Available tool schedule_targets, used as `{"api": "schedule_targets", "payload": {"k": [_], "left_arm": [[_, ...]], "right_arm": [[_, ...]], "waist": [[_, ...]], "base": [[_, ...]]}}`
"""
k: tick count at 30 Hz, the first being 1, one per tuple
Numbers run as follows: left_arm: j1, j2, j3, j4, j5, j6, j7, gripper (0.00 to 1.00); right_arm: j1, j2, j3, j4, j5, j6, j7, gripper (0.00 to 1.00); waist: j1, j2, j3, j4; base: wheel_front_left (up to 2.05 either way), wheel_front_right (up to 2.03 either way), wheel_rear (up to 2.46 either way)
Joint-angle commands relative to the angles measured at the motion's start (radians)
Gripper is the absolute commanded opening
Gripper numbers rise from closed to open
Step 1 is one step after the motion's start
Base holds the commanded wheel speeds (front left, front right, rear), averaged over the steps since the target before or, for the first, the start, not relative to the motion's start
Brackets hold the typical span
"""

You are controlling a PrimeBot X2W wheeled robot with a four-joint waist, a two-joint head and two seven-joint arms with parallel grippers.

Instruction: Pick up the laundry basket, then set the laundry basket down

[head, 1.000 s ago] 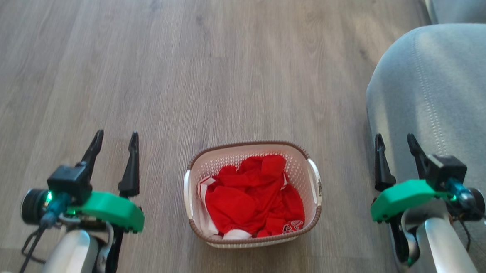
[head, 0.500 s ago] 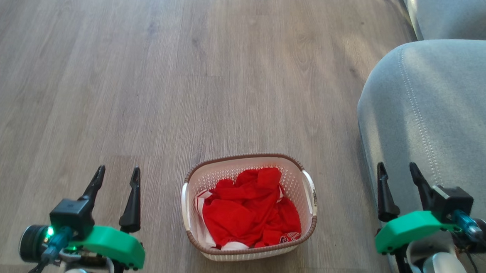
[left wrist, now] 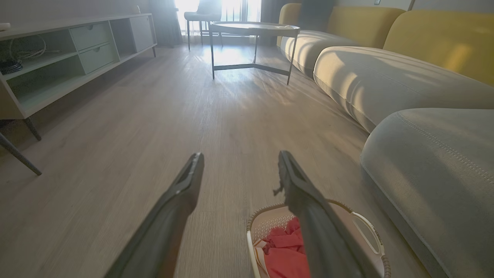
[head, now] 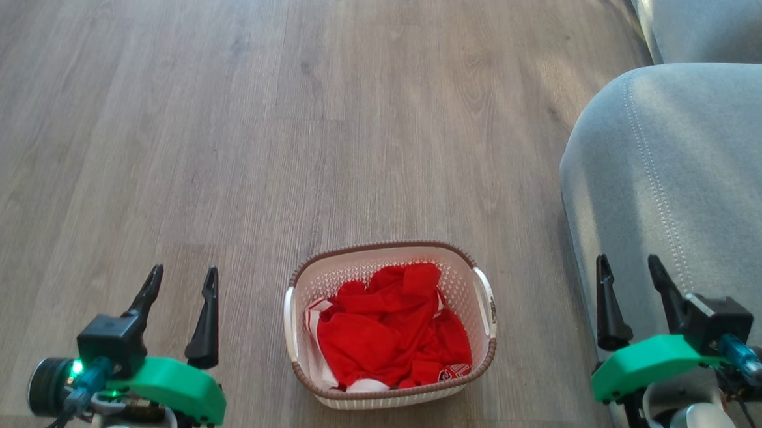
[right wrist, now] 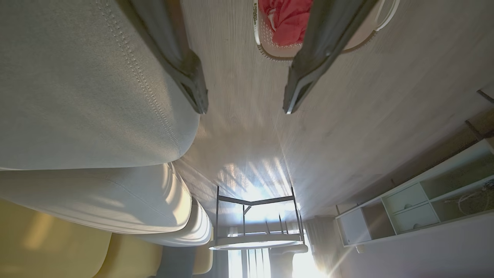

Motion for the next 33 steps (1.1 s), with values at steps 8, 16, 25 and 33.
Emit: {"api": "schedule_targets", "payload": {"k": [8,16,25,33], "left_arm": [[-0.046,0.023,0.033,-0.032,-0.006,0.017,0.001,1.00],[-0.047,0.026,0.030,-0.030,-0.011,0.018,-0.005,1.00],[0.003,0.001,-0.006,0.030,-0.032,0.005,0.001,0.00],[-0.012,-0.006,0.016,0.048,-0.134,-0.015,0.015,0.00]], "right_arm": [[-0.010,-0.006,0.022,-0.054,0.001,-0.005,0.012,1.00],[-0.010,-0.006,0.023,-0.057,0.002,-0.005,0.011,1.00],[0.013,0.002,0.004,0.008,0.027,0.000,0.014,0.00],[0.006,-0.004,0.000,0.017,0.138,0.000,0.028,0.00]], "waist": [[0.0001,0.0000,0.006,-0.003],[0.0001,0.0000,0.010,-0.004],[0.0001,0.0000,0.013,-0.005],[0.0001,0.0000,0.011,-0.007]], "base": [[0.00,0.00,0.00],[0.00,0.00,0.00],[0.00,0.00,0.00],[0.00,0.00,0.00]]}}
